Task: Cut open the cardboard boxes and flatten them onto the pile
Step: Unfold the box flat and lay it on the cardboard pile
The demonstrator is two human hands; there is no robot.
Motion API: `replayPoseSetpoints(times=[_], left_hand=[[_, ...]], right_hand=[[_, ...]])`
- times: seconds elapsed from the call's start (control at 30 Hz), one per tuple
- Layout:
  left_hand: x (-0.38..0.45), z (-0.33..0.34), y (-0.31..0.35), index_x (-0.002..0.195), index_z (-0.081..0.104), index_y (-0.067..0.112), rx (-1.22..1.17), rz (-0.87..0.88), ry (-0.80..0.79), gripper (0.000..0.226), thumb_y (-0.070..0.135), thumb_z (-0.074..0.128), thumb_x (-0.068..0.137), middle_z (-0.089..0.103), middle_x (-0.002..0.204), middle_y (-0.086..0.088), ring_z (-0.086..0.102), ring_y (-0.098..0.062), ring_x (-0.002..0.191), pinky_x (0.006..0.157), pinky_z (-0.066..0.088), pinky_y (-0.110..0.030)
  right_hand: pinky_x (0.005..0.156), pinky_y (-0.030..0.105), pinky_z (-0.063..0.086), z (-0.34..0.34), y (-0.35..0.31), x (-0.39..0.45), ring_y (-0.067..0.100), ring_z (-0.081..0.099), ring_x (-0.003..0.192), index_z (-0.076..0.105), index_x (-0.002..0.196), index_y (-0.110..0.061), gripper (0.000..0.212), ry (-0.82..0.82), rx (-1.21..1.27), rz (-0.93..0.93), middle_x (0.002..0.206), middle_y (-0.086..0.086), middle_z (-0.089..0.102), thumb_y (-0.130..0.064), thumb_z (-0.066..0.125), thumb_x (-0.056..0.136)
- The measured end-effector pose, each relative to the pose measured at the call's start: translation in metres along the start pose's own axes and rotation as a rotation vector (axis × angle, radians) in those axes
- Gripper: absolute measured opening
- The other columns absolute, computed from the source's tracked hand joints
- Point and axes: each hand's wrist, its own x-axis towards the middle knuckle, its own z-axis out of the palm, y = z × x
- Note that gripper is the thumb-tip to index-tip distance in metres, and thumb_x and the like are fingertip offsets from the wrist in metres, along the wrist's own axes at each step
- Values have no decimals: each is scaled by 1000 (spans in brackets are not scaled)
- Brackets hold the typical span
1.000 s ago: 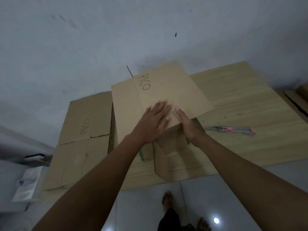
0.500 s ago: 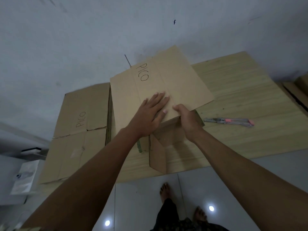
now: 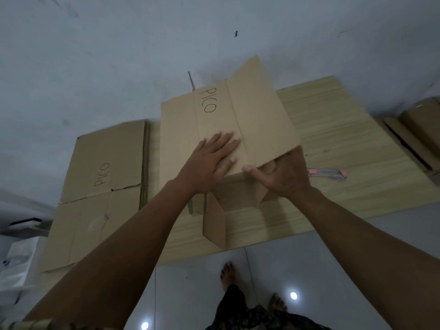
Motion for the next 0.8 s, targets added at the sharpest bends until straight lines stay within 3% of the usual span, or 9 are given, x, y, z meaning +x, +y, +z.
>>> replayPoseSetpoints(times=[0.1,0.17,0.23,0.37,0.5,0.6,0.7,0.73,0.8], left_hand=[[5,0,-2,161,23,31,35,-25,0,61,52,24,104,14,169,7,6,-18,157,125,5,-42],[9,2,2,160,24,31,65,-27,6,66,57,19,100,15,169,6,7,-19,157,125,7,-44],[11,4,5,160,25,32,57,-34,22,68,59,18,99,17,169,6,8,-19,157,125,8,-45],[10,8,9,158,29,35,43,-61,61,67,62,20,97,19,168,10,11,-17,156,126,8,-48],[11,5,9,148,50,36,15,-41,164,63,65,33,95,41,159,8,32,-19,150,120,28,-49],[19,-5,5,136,61,40,14,-73,191,61,70,38,89,52,149,13,45,-17,140,106,40,-46],[26,-12,6,134,62,43,53,-113,160,67,77,35,84,52,145,15,44,-16,133,98,36,-41],[29,-13,6,133,63,43,67,-113,161,68,79,36,82,53,143,15,45,-16,130,97,36,-41],[35,-12,7,129,67,42,66,-97,181,66,78,39,82,56,135,13,48,-17,122,94,39,-41]], right_hand=[[104,52,46,-7,14,-2,33,60,125,71,118,-8,76,1,-70,-5,125,15,69,-73,67,80],[85,37,53,-12,11,-5,31,71,99,78,92,-10,67,24,-136,33,98,11,76,-75,64,81],[62,31,47,-19,1,-9,31,70,71,72,67,-17,62,2,-193,152,68,6,71,-76,62,79],[59,31,42,-30,-14,-16,31,67,72,63,57,-17,64,-93,-200,488,63,3,68,-77,56,80],[70,35,41,-44,-22,-2,33,62,88,61,68,-15,59,-46,-80,836,76,4,66,-72,58,82],[79,39,44,-51,-27,14,33,64,101,55,103,-19,56,10,67,969,99,6,69,-64,72,75],[93,43,44,-59,-28,23,35,57,122,29,148,-27,86,-197,37,983,137,11,54,-55,73,79],[97,44,43,-60,-27,25,36,54,127,23,154,-30,89,-299,-38,962,146,9,45,-56,70,82],[99,44,41,-58,-23,30,35,52,129,37,150,-29,72,-471,-169,900,149,6,40,-59,57,88]])
